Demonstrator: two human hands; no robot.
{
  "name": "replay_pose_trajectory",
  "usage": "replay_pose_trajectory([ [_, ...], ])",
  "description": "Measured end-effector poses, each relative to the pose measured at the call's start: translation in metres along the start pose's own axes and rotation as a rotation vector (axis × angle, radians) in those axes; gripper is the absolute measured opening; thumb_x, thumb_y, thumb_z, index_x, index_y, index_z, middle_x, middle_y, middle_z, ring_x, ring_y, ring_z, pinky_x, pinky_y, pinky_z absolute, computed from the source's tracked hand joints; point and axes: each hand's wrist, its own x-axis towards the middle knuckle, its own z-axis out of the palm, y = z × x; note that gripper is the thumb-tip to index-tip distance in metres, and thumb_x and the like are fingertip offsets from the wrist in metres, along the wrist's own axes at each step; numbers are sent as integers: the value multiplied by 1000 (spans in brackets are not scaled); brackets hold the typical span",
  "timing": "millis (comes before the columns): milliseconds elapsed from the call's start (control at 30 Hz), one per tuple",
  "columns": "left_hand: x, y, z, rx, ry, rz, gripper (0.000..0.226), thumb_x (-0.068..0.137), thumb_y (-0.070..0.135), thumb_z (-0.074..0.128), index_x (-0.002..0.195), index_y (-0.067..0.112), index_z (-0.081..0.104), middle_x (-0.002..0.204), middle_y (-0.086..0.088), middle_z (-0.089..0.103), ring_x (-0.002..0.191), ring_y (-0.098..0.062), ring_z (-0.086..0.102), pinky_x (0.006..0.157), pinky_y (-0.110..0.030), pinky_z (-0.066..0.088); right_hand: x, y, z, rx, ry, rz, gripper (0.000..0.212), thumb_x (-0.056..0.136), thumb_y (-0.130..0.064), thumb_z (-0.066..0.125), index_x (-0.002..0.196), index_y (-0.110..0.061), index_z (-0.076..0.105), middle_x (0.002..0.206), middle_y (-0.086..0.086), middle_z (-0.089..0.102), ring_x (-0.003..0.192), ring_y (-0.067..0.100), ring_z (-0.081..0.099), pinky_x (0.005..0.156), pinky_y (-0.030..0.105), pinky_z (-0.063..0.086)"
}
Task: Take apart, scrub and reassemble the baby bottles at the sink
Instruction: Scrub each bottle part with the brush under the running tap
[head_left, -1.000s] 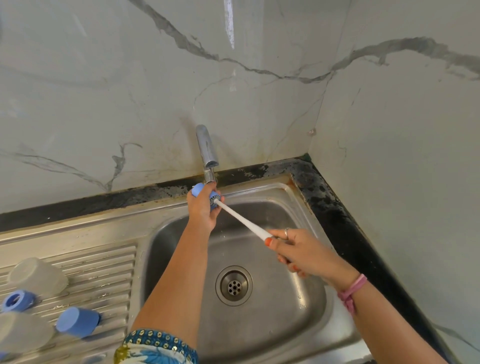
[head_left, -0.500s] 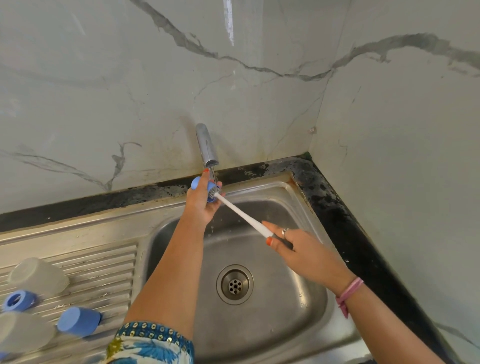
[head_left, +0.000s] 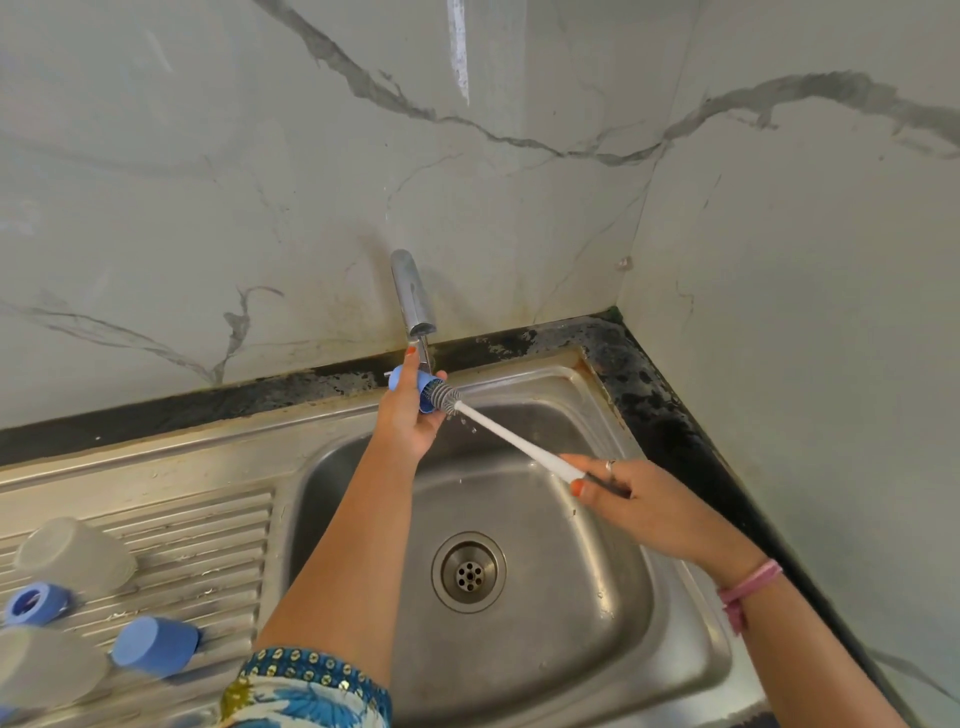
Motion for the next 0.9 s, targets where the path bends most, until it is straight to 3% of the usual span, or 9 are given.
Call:
replay_pose_trajectory([
  [133, 1, -1, -2, -49, 33, -21, 45, 92, 46, 60, 120, 12, 49, 104, -12, 56, 87, -21, 62, 85, -36, 56, -5, -2, -19, 112, -13, -3, 36, 96, -35, 54, 130, -46, 54, 54, -11, 46, 45, 3, 38, 44, 19, 34],
  [233, -1, -3, 4, -66, -7, -57, 26, 96, 38, 49, 100, 11, 49, 88, -9, 48, 71, -17, 50, 66, -28, 52, 0, -9, -7, 181, 48, 15, 37, 97, -36, 53, 133, -45, 49, 55, -12, 44, 45, 1, 38, 44, 18, 36],
  [300, -3, -6, 7, -74, -21, -46, 22, 96, 32, 47, 98, 10, 51, 88, -10, 51, 74, -18, 52, 64, -29, 50, 1, -14, 9, 104, 51, -9, 37, 98, -38, 50, 134, -48, 44, 58, -12, 45, 43, -2, 41, 44, 15, 38],
  [400, -3, -5, 4, -119, 7, 20, 29, 95, 28, 59, 116, 8, 55, 101, -13, 61, 88, -22, 62, 69, -33, 55, -5, -18, 28, -49, 97, -3, 38, 99, -44, 45, 136, -48, 43, 61, -11, 47, 49, 0, 48, 48, 15, 41],
  [500, -7, -3, 3, -184, -29, 44, 37, 88, 27, 69, 117, 7, 58, 109, -14, 65, 96, -25, 66, 69, -34, 59, -6, -26, 39, -113, 174, -7, 42, 100, -43, 42, 142, -39, 43, 66, -12, 49, 59, 4, 51, 55, 16, 42],
  [667, -17, -13, 10, -204, -53, 24, 32, 86, 24, 73, 108, 6, 58, 110, -15, 61, 94, -25, 65, 69, -31, 59, 13, -40, 48, -60, 236, 25, 45, 102, -38, 40, 146, -31, 39, 68, -12, 43, 63, 6, 46, 62, 26, 42],
  [800, -9, 0, 3, -269, 96, 48, 34, 89, 30, 68, 111, 6, 60, 104, -11, 64, 87, -21, 65, 63, -31, 57, -10, -42, 72, -131, 191, -16, 44, 101, -44, 39, 145, -40, 36, 65, -8, 48, 52, 4, 45, 48, 14, 34],
  [900, -10, -2, 4, -251, 41, 14, 26, 91, 28, 66, 102, 6, 60, 101, -13, 66, 83, -22, 67, 58, -32, 57, -8, -48, 72, -138, 203, -15, 44, 102, -42, 37, 145, -39, 35, 65, -9, 47, 55, 3, 45, 53, 19, 39],
])
